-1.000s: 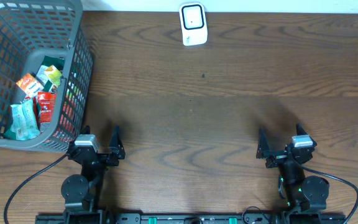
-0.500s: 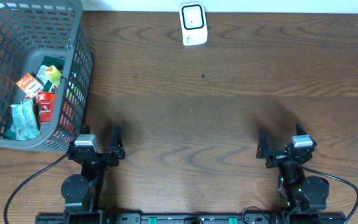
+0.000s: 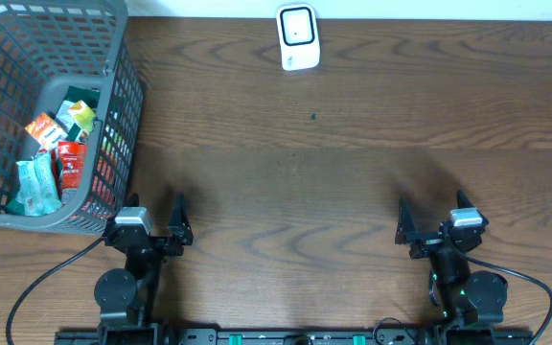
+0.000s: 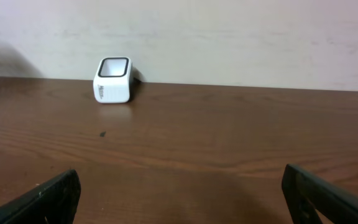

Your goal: Scan the item barcode

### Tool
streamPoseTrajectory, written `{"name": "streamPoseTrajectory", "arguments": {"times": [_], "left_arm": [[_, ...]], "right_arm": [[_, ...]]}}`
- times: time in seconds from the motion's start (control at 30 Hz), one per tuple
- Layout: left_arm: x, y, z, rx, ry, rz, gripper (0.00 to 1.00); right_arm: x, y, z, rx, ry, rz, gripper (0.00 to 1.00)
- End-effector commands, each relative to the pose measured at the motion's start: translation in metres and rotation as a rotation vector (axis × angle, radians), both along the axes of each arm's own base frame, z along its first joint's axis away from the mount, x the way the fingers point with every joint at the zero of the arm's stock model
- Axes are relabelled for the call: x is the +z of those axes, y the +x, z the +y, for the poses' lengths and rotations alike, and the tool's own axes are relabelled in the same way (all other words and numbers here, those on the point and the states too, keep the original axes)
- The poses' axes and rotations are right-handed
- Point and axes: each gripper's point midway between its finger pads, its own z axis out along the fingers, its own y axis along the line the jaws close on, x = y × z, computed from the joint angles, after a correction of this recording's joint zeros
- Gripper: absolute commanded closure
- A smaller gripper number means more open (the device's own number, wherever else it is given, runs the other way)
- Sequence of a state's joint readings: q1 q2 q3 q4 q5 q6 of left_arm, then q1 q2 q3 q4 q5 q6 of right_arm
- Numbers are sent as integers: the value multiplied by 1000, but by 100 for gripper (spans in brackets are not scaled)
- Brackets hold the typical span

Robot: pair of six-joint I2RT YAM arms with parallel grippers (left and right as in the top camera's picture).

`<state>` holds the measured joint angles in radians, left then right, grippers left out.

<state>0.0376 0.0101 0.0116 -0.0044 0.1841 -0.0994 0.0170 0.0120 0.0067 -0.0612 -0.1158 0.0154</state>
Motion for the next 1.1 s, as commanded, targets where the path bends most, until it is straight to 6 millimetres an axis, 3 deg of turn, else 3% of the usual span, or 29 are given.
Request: {"name": "streamPoseTrajectory", "arguments": {"times": [0.0,0.93,1.07], "left_arm": [[-14,-1,-2,-16,13,47,16],[-13,-1,-3,-18,13,43,16],[0,-3,-17,-101,8,-5,16]], "right_arm": [[0,0,-3,-14,13,1,1],[0,0,-3,-14,13,1,1],[0,0,-3,-14,13,1,1]]}}
